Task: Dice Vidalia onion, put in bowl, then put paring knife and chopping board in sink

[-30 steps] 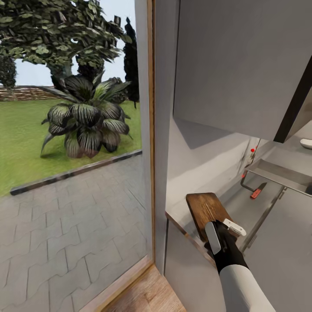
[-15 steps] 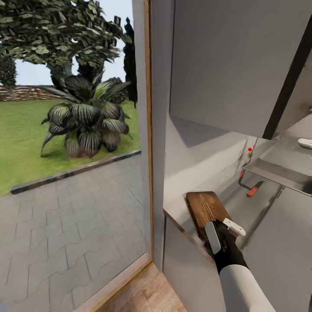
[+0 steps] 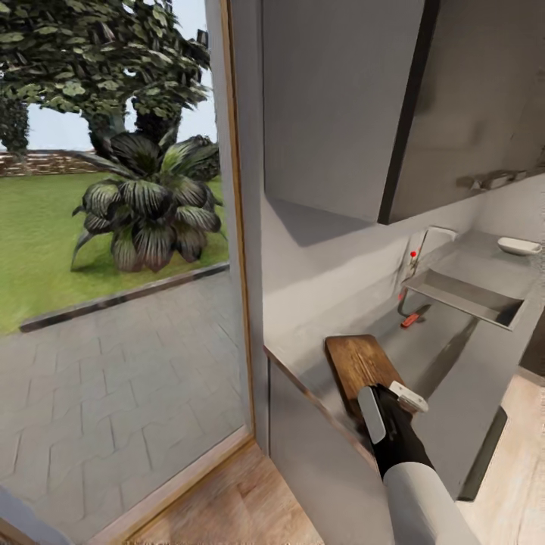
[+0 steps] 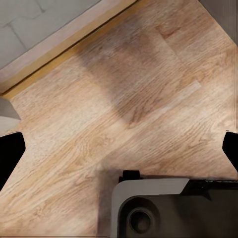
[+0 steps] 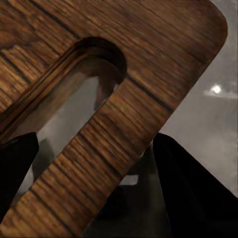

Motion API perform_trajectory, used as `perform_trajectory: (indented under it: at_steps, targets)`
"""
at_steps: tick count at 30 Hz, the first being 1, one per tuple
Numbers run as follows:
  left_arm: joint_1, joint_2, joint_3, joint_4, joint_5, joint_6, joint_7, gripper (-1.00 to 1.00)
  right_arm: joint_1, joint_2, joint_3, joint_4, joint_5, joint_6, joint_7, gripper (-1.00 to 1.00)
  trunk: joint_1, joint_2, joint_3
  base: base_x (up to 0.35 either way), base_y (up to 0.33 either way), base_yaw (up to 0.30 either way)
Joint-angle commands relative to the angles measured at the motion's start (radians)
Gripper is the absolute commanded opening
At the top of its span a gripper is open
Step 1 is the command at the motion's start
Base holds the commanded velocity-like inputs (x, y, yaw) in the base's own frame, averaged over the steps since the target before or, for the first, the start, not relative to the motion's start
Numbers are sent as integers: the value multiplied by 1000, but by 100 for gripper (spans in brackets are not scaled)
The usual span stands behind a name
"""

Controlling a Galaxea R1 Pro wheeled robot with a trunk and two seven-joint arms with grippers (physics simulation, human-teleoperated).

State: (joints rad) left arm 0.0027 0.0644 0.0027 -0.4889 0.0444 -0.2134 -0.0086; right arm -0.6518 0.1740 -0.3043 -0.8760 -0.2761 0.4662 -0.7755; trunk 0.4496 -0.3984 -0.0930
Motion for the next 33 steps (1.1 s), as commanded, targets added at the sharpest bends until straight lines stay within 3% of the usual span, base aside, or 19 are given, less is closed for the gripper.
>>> perform_trajectory:
  at_steps: [1,15,16,17,18,22,27,33]
  targets:
    - [0,0,0,-2,5,-1,-1,100,0,0,-4,34,-9,6,-5,-100,0,-2,-2,-189,-234,0]
    - [0,0,0,-1,6,-1,-1,100,0,0,15,17,-8,29,-4,-100,0,-2,14,-37,-60,0]
    - [0,-1,1,3,6,-6,-1,100,0,0,62,16,-7,31,-3,-100,0,-2,15,0,0,0]
    - [0,-2,1,2,5,-9,-1,100,0,0,73,16,-7,32,-3,-100,0,-2,17,0,0,0]
    - [0,-6,2,3,5,-27,0,100,0,0,114,15,-7,32,-2,-100,0,-2,19,0,0,-5]
    - [0,-9,3,9,9,-38,3,100,0,0,139,10,-7,36,1,-100,0,-2,25,0,0,-63]
    - [0,-8,5,11,12,-37,6,100,0,-9,179,-100,-8,201,42,-100,0,-2,33,0,0,-101]
    - [0,-8,4,17,17,-35,7,100,0,-14,184,-131,-8,249,66,-100,0,-2,43,0,0,-106]
